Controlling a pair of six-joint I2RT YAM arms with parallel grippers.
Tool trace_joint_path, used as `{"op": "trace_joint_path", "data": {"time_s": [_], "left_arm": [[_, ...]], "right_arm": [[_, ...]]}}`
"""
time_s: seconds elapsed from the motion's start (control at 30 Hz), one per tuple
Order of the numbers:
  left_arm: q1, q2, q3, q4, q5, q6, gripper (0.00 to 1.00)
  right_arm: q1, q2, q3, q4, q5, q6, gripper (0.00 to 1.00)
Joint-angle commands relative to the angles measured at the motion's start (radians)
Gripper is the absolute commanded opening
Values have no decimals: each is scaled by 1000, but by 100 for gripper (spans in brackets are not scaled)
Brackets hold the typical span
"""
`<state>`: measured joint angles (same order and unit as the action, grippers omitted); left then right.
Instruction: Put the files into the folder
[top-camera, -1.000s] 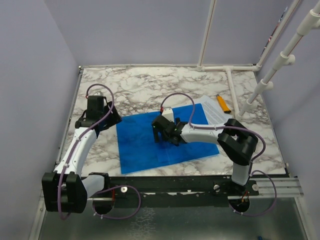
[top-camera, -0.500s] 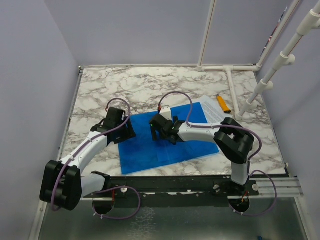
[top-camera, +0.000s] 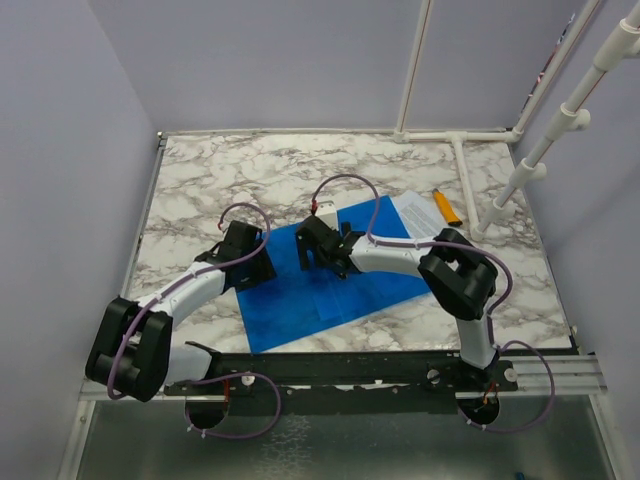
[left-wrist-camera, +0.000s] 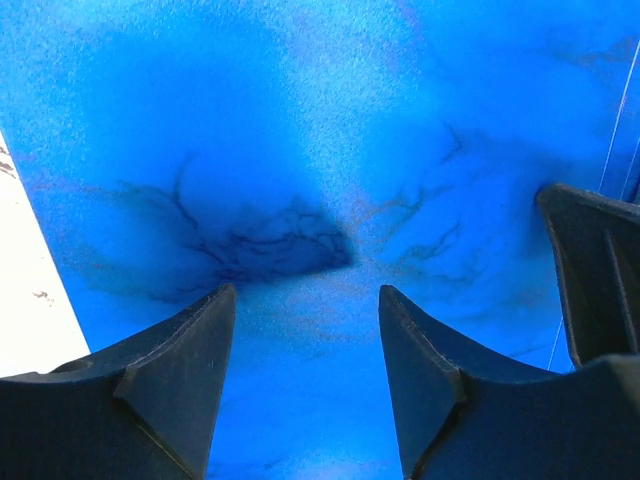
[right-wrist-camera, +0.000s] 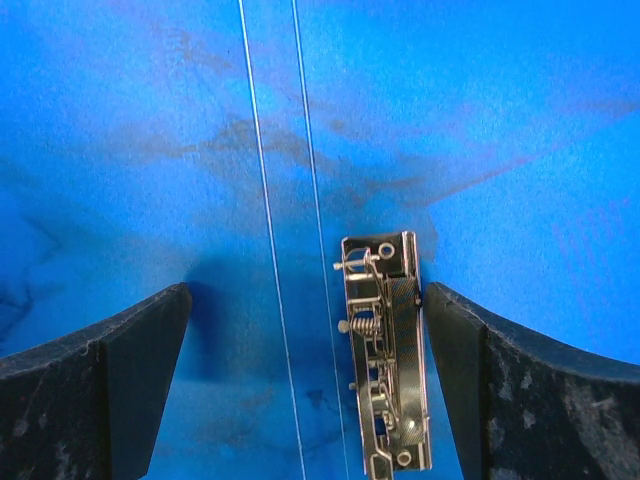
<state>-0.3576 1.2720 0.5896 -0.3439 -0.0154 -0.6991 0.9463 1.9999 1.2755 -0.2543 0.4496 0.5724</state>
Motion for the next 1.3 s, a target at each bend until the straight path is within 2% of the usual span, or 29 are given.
{"op": "trace_joint_path", "data": {"time_s": [0.0, 0.63, 0.93, 1.27], "left_arm": [[-12, 41, -20, 3, -52, -6, 62], [-18, 45, -20, 2, -64, -5, 61], [-18, 26, -41, 25, -53, -37, 61], [-18, 24, -57, 59, -33, -57, 60]], "right_arm": [[-42, 143, -41, -137, -95, -51, 100], [-137, 322, 254, -204, -92, -189, 100], [-127, 184, 75, -173, -116, -133, 99], [-13, 23, -99, -193, -95, -39, 99]]}}
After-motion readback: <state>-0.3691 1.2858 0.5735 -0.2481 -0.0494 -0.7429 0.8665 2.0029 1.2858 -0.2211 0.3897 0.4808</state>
